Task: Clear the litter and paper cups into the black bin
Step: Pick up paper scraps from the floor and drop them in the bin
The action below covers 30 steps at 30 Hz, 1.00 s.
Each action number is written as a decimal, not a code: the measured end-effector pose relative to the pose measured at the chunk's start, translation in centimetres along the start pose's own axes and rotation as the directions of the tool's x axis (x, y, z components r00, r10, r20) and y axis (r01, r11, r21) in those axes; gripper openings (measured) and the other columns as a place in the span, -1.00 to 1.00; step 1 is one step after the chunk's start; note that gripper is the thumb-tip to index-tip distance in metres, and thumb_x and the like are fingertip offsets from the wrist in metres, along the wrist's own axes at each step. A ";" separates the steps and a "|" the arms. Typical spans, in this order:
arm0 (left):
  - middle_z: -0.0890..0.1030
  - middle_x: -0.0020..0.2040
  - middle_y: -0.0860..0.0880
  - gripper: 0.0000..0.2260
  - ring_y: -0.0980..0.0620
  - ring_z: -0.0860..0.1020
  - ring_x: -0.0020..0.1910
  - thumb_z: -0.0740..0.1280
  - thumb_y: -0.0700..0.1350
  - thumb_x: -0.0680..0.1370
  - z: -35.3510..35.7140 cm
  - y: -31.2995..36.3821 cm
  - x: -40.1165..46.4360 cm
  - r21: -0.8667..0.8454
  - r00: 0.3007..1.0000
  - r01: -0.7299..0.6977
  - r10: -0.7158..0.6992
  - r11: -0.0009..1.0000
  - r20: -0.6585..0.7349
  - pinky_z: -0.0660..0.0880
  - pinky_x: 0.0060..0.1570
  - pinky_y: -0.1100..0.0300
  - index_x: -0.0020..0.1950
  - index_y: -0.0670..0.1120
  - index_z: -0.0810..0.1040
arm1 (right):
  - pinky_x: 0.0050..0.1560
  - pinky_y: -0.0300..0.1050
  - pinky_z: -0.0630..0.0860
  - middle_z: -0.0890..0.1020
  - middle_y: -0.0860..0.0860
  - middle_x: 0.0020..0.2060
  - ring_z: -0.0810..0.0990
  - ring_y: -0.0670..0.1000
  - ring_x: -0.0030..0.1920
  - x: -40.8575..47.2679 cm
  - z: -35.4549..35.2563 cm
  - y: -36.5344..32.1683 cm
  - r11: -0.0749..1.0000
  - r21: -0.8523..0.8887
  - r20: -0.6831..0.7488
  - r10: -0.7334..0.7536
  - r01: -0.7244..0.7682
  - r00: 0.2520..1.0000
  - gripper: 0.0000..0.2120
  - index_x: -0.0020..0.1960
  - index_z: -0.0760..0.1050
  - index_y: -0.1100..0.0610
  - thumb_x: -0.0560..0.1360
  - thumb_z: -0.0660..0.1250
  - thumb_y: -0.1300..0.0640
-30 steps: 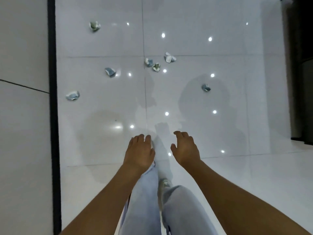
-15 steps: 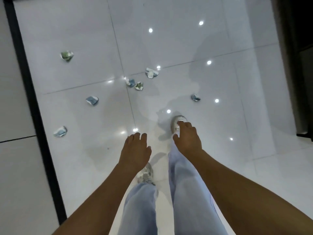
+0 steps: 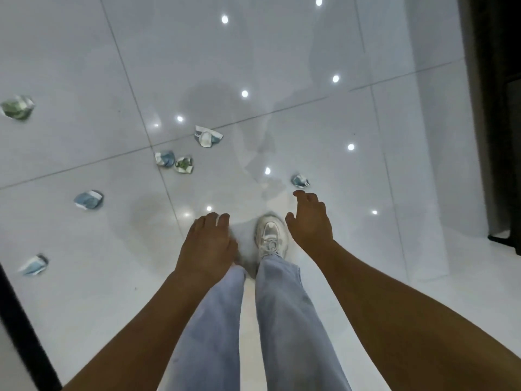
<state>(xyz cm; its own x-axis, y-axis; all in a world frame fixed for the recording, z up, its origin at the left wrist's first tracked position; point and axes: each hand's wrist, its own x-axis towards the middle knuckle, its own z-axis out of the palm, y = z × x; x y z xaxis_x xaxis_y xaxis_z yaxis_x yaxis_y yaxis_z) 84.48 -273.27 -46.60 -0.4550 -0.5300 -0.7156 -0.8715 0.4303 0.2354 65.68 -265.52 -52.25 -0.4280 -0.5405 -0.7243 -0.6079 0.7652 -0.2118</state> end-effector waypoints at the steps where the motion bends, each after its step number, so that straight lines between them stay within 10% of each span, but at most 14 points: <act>1: 0.35 0.41 -0.08 -0.57 -0.03 0.33 0.35 0.15 0.00 0.61 0.5 0.0 1.6 -0.009 1.000 -0.008 0.008 1.000 -0.007 0.23 0.34 0.18 0.45 -0.09 0.25 | 0.14 0.02 0.42 0.37 0.11 0.34 0.39 0.17 0.25 1.5 0.9 0.6 1.000 0.018 -0.011 0.012 -0.012 1.000 -0.52 0.45 0.25 0.10 0.55 0.22 0.16; 19: 0.31 0.42 -0.10 -0.56 -0.06 0.28 0.39 0.12 0.00 0.62 16.8 -2.8 27.3 0.003 0.980 -0.179 0.178 0.984 0.085 0.24 0.36 0.13 0.48 -0.10 0.21 | -0.11 -0.06 0.39 0.38 0.19 0.21 0.37 0.21 0.19 25.5 17.4 11.4 0.975 0.153 -0.220 0.193 -0.162 0.956 -0.57 0.29 0.38 0.20 0.44 0.34 0.35; 30: 0.41 0.34 -0.09 -0.61 -0.05 0.40 0.29 0.19 0.00 0.61 10.3 1.5 21.7 -0.260 0.995 0.012 0.015 0.966 0.100 0.38 0.19 0.11 0.41 -0.07 0.29 | 0.18 -0.14 0.44 0.44 0.04 0.30 0.39 0.05 0.29 14.8 11.9 2.3 0.956 0.241 -0.062 -0.156 0.167 0.986 -0.49 0.42 0.33 0.07 0.51 0.37 0.21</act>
<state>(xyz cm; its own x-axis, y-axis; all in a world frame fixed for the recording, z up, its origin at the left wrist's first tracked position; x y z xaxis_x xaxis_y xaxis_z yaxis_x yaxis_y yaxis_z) 75.20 -276.56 -68.53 -0.4470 -0.4476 -0.7745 -0.8945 0.2192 0.3896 65.96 -267.60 -71.28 -0.3688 -0.6741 -0.6400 -0.4913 0.7258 -0.4815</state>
